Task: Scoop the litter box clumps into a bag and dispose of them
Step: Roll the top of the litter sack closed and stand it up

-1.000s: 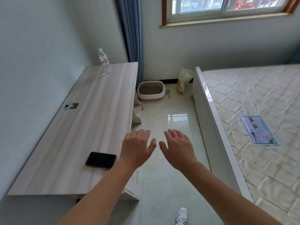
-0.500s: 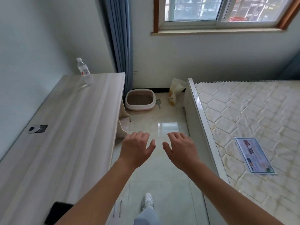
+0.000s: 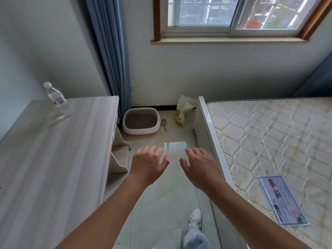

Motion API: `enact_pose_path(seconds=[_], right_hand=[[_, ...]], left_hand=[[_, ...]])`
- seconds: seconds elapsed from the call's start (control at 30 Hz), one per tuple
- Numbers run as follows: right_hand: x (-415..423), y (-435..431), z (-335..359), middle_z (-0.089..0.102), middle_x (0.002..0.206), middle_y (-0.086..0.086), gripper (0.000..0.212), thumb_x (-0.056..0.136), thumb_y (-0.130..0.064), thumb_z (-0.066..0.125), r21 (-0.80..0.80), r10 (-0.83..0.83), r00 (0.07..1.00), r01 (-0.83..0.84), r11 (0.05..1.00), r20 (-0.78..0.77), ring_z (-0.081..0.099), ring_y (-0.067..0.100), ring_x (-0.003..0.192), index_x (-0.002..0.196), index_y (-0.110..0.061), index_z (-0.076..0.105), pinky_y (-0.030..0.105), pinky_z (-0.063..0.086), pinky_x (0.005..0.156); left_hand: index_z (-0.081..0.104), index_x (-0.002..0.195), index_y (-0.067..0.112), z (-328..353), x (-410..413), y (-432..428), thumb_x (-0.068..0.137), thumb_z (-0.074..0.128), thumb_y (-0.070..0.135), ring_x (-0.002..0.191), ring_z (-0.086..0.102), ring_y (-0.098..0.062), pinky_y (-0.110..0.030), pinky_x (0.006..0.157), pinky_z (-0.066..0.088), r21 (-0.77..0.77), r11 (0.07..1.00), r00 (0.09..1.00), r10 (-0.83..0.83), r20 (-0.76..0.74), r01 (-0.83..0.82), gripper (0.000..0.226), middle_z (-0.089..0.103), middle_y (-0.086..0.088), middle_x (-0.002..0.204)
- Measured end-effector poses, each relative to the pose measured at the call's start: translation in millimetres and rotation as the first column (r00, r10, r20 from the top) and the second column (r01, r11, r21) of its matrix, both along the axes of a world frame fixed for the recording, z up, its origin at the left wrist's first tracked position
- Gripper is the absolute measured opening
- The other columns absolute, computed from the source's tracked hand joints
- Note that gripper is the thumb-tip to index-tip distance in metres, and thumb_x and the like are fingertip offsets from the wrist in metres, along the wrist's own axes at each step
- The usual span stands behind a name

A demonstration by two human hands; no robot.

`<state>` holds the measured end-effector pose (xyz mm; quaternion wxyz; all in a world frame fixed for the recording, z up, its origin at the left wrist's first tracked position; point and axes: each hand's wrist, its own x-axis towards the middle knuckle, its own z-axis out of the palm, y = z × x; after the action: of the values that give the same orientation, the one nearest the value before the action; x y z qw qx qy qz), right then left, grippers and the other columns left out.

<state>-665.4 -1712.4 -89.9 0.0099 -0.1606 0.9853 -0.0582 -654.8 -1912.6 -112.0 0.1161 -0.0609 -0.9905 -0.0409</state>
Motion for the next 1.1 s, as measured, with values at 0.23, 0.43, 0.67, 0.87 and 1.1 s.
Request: enact_pose_path(seconds=[0.23, 0.43, 0.67, 0.87, 1.1], right_hand=[[-136, -3, -18, 0.064, 0.12, -0.001, 0.054, 0.096, -0.053, 0.024, -0.067, 0.107, 0.994, -0.105, 0.992, 0.024, 0.057, 0.021, 0.112, 0.121, -0.019, 0.058, 0.035, 0.046, 0.093], [-235, -16, -12, 0.065, 0.118, 0.001, 0.05, 0.096, -0.051, 0.031, -0.081, 0.234, 0.972, -0.23, 0.97, 0.031, 0.057, 0.024, 0.113, 0.117, -0.016, 0.06, 0.036, 0.044, 0.092], [-318, -67, -11, 0.063, 0.123, 0.0, 0.048, 0.098, -0.05, 0.032, -0.067, 0.34, 0.94, -0.338, 0.939, 0.035, 0.054, 0.023, 0.118, 0.122, -0.017, 0.058, 0.035, 0.042, 0.096], [-385, -111, -14, 0.064, 0.12, 0.0, 0.044, 0.098, -0.047, 0.035, -0.042, 0.318, 0.948, -0.317, 0.948, 0.03, 0.055, 0.024, 0.115, 0.116, -0.017, 0.06, 0.036, 0.042, 0.094], [-456, -123, -13, 0.066, 0.114, -0.002, 0.051, 0.094, -0.052, 0.027, -0.019, 0.197, 0.98, -0.197, 0.98, 0.015, 0.057, 0.023, 0.111, 0.111, -0.018, 0.061, 0.035, 0.043, 0.089]], left_hand=[[0.063, 0.092, 0.016, -3, -111, 8, 0.093, 0.033, 0.052, 0.075, 0.061, -0.028, -0.038, 0.066, 0.047, -0.056, 0.991, 0.993, 0.121, 0.005, -0.121, 0.047, 0.065, -0.003, 0.083], [0.062, 0.086, 0.016, 15, -183, 5, 0.093, 0.036, 0.05, 0.07, 0.059, -0.027, -0.037, 0.062, 0.044, -0.036, 0.964, 0.965, 0.263, -0.025, -0.263, 0.043, 0.063, -0.002, 0.078], [0.067, 0.089, 0.017, 6, -248, -40, 0.092, 0.037, 0.05, 0.073, 0.062, -0.027, -0.038, 0.066, 0.048, -0.032, 0.931, 0.932, 0.363, -0.016, -0.364, 0.045, 0.066, -0.002, 0.082], [0.064, 0.089, 0.017, -6, -323, -87, 0.093, 0.033, 0.051, 0.074, 0.062, -0.027, -0.038, 0.067, 0.048, 0.017, 0.939, 0.939, 0.344, 0.006, -0.344, 0.046, 0.066, -0.001, 0.083], [0.066, 0.089, 0.016, -13, -412, -106, 0.091, 0.031, 0.053, 0.076, 0.062, -0.029, -0.04, 0.067, 0.048, 0.051, 0.964, 0.965, 0.261, 0.014, -0.261, 0.051, 0.067, -0.003, 0.084]])
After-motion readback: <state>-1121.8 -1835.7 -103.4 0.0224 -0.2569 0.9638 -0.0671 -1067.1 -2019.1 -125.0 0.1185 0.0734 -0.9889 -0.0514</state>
